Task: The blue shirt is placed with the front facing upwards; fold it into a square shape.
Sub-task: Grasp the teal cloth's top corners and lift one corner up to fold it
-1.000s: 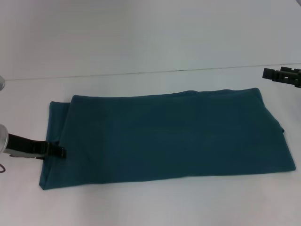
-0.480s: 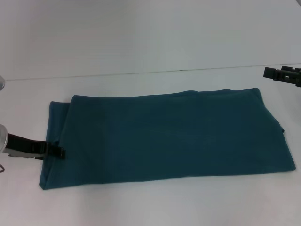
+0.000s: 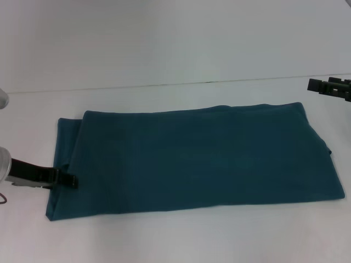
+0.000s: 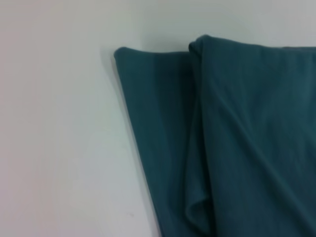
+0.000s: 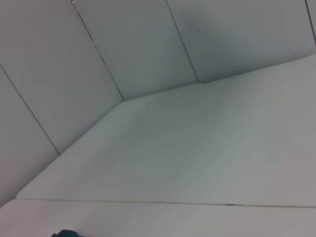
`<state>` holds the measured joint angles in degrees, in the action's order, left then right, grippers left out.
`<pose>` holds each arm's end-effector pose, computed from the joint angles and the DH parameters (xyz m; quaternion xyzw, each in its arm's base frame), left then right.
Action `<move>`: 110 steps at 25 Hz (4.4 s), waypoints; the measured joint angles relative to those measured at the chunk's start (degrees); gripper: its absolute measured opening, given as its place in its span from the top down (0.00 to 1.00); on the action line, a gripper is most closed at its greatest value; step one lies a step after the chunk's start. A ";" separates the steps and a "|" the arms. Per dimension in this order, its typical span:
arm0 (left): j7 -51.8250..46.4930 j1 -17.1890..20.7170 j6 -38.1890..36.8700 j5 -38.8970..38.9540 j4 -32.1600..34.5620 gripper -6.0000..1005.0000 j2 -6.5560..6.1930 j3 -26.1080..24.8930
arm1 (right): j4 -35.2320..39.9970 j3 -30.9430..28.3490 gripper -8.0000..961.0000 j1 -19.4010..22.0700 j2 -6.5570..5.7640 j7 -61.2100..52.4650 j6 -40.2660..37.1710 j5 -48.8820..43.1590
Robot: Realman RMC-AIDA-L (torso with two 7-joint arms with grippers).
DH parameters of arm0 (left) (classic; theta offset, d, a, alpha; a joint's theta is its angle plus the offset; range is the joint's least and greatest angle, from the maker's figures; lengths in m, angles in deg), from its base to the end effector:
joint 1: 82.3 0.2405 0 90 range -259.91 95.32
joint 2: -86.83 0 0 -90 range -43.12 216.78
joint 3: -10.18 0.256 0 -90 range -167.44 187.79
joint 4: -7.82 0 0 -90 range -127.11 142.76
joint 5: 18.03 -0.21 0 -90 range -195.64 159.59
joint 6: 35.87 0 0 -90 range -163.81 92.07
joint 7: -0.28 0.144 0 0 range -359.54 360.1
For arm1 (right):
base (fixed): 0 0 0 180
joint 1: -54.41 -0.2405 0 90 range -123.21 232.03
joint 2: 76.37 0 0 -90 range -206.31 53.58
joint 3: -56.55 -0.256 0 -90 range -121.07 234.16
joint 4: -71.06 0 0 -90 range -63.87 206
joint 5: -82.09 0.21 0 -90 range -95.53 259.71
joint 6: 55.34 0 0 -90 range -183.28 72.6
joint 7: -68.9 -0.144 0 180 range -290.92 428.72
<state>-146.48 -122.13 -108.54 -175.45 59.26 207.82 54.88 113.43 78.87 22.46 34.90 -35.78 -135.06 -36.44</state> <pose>-0.2788 0.3901 0.0169 -0.7813 -0.5672 0.0446 0.2566 0.3098 0.3776 0.1177 -0.8123 0.4152 0.2725 0.3060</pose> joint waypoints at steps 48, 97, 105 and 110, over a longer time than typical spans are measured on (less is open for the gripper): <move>-0.72 0.46 0.25 -1.56 1.05 0.34 0.34 1.06 | 0.00 0.00 0.05 0.18 -0.09 0.02 -0.08 -0.03; -0.42 -0.64 0.86 -1.60 0.13 0.34 0.80 2.25 | 0.00 0.00 0.05 0.22 -0.09 0.02 0.01 0.15; -0.74 -0.40 1.11 -1.96 0.26 0.34 0.34 2.08 | 0.00 0.00 0.05 0.22 -0.09 0.00 0.00 0.15; -0.77 -0.32 1.12 -2.52 0.08 0.34 0.32 2.12 | 0.00 0.00 0.05 0.22 -0.09 0.00 0.00 0.15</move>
<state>-147.25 -122.45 -107.42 -177.97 59.34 208.14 57.00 113.43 78.87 22.69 34.81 -35.78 -135.05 -36.29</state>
